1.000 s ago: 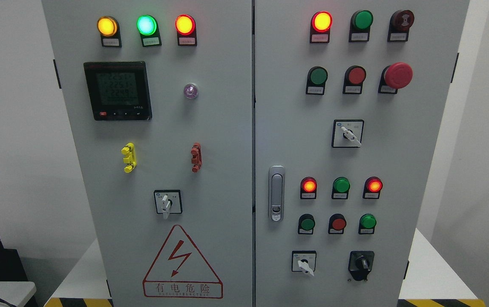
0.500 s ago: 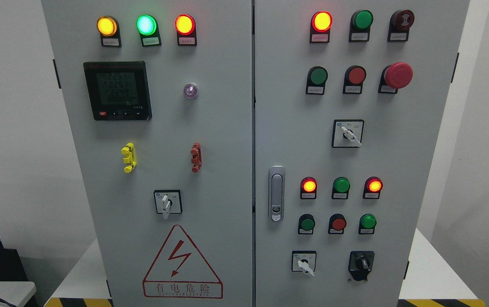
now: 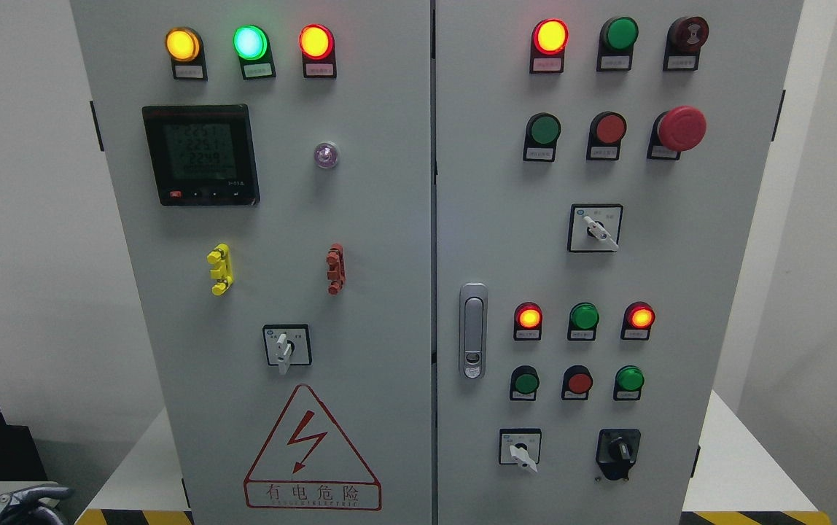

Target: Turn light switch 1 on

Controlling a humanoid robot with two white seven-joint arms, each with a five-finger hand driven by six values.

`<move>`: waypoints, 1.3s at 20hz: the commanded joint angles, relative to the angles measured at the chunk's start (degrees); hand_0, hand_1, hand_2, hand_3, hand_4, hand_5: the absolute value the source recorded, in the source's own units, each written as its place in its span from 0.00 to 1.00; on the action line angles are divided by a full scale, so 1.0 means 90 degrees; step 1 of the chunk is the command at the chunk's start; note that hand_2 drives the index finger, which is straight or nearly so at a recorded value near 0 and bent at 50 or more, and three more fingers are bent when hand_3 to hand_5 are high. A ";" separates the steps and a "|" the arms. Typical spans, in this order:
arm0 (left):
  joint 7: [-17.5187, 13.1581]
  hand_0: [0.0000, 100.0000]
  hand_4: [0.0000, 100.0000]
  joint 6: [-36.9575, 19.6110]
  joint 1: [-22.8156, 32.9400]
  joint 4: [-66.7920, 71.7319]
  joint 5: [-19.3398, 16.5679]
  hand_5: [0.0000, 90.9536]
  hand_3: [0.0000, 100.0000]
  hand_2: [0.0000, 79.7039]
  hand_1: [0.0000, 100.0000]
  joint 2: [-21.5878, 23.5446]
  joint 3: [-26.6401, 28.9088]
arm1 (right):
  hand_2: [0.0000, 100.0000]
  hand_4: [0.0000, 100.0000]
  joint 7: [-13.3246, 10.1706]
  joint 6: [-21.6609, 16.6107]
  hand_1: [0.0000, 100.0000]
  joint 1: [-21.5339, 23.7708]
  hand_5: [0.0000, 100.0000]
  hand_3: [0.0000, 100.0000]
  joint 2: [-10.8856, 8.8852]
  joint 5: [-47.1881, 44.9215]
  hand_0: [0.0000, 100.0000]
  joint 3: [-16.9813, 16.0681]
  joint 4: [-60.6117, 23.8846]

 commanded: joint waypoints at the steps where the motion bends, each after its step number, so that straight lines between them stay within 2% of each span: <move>1: 0.0368 0.03 0.80 0.0284 -0.0398 -0.0451 -0.0254 0.86 0.74 0.50 0.01 -0.0274 -0.1526 | 0.00 0.00 -0.0004 0.0008 0.39 0.0002 0.00 0.00 0.0002 -0.0156 0.12 0.0108 0.0000; 5: 0.0866 0.04 0.80 0.0626 -0.0652 -0.0451 -0.0331 0.89 0.75 0.50 0.01 -0.0635 -0.2113 | 0.00 0.00 -0.0004 -0.0001 0.39 0.0002 0.00 0.00 0.0002 -0.0156 0.12 0.0108 0.0000; 9: 0.1023 0.04 0.80 0.0724 -0.0633 -0.0451 -0.0897 0.90 0.75 0.51 0.01 -0.0977 -0.2338 | 0.00 0.00 -0.0004 0.0009 0.39 -0.0007 0.00 0.00 0.0002 -0.0156 0.12 0.0108 0.0000; 12: 0.1529 0.05 0.80 0.1016 -0.0623 -0.0451 -0.1248 0.91 0.75 0.51 0.01 -0.1289 -0.2543 | 0.00 0.00 -0.0004 0.0008 0.39 0.0002 0.00 0.00 0.0002 -0.0156 0.12 0.0108 0.0000; 14: 0.1726 0.06 0.79 0.1397 -0.0633 -0.0451 -0.1542 0.92 0.75 0.51 0.02 -0.1407 -0.2612 | 0.00 0.00 -0.0004 -0.0001 0.39 -0.0007 0.00 0.00 0.0002 -0.0156 0.12 0.0108 0.0000; 17: 0.2047 0.06 0.79 0.1836 -0.0759 -0.0451 -0.1708 0.93 0.75 0.52 0.03 -0.1573 -0.2729 | 0.00 0.00 -0.0004 0.0008 0.39 -0.0007 0.00 0.00 0.0002 -0.0156 0.12 0.0108 0.0000; 19: 0.2292 0.06 0.79 0.2217 -0.0828 -0.0451 -0.1845 0.93 0.75 0.52 0.06 -0.1622 -0.2836 | 0.00 0.00 -0.0004 -0.0001 0.39 -0.0007 0.00 0.00 0.0002 -0.0156 0.12 0.0108 0.0000; 20: 0.2418 0.05 0.80 0.2373 -0.0925 -0.0451 -0.1846 0.93 0.75 0.52 0.13 -0.1632 -0.2904 | 0.00 0.00 -0.0004 -0.0001 0.39 0.0002 0.00 0.00 0.0002 -0.0156 0.12 0.0108 0.0000; 24: 0.2770 0.02 0.81 0.2784 -0.1131 -0.0441 -0.1855 0.95 0.78 0.56 0.26 -0.1680 -0.3178 | 0.00 0.00 -0.0004 -0.0001 0.39 -0.0007 0.00 0.00 0.0002 -0.0156 0.12 0.0108 0.0000; 26: 0.2985 0.02 0.82 0.3018 -0.1267 -0.0441 -0.1855 0.95 0.79 0.58 0.30 -0.1690 -0.3266 | 0.00 0.00 -0.0004 -0.0001 0.39 -0.0007 0.00 0.00 0.0002 -0.0156 0.12 0.0108 0.0000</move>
